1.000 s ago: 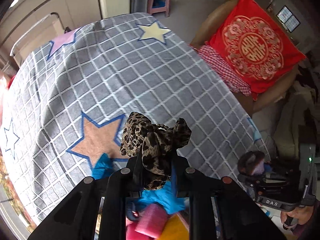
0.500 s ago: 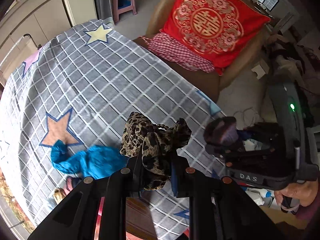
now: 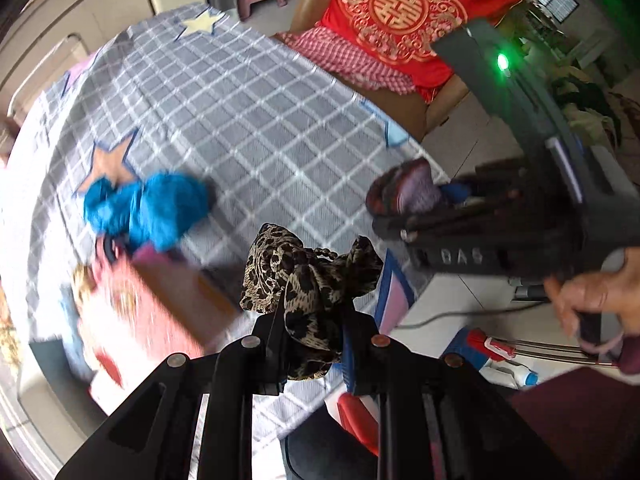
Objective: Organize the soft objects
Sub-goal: 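Carry the scarf and sock with both tools over the open white box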
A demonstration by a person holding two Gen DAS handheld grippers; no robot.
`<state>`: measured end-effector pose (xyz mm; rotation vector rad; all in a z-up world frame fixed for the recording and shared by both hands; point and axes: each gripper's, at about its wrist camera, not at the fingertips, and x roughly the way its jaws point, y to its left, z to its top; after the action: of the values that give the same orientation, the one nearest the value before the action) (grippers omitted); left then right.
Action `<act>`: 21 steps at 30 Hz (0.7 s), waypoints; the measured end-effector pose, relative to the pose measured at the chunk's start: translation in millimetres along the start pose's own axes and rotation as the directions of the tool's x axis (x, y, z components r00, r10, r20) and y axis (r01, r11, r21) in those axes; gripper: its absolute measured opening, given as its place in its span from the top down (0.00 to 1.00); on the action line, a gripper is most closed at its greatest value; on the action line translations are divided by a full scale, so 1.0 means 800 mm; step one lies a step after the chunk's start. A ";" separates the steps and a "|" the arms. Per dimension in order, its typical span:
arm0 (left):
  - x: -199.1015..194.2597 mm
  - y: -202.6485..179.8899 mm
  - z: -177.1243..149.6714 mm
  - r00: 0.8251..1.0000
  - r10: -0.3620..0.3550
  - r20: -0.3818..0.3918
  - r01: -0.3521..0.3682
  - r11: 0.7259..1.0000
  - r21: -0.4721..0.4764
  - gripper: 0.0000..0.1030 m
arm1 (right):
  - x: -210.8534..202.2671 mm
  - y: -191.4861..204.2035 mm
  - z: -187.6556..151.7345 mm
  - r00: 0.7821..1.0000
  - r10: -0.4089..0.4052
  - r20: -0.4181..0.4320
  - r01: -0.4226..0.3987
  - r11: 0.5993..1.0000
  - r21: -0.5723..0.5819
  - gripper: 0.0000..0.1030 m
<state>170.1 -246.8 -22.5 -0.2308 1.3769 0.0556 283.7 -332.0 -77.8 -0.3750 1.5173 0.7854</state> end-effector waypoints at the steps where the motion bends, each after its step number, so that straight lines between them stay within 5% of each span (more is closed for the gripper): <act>1: -0.001 0.002 -0.009 1.000 -0.001 -0.005 0.001 1.000 -0.006 0.79 | 0.003 0.007 -0.004 1.000 -0.005 -0.012 0.005 1.000 -0.021 0.54; 11: -0.006 0.051 -0.116 1.000 -0.011 -0.025 0.010 0.999 -0.032 0.79 | 0.026 0.086 -0.046 0.998 -0.014 -0.063 0.009 0.996 -0.090 0.54; 21: -0.046 0.142 -0.203 0.998 0.047 0.045 -0.040 0.987 -0.154 0.79 | 0.046 0.201 -0.089 0.994 -0.033 -0.101 0.012 0.980 -0.199 0.54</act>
<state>-13.3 -164.1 -29.2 -0.3261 1.3306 0.2031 120.0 -257.7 -77.7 -0.5879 1.5324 0.9145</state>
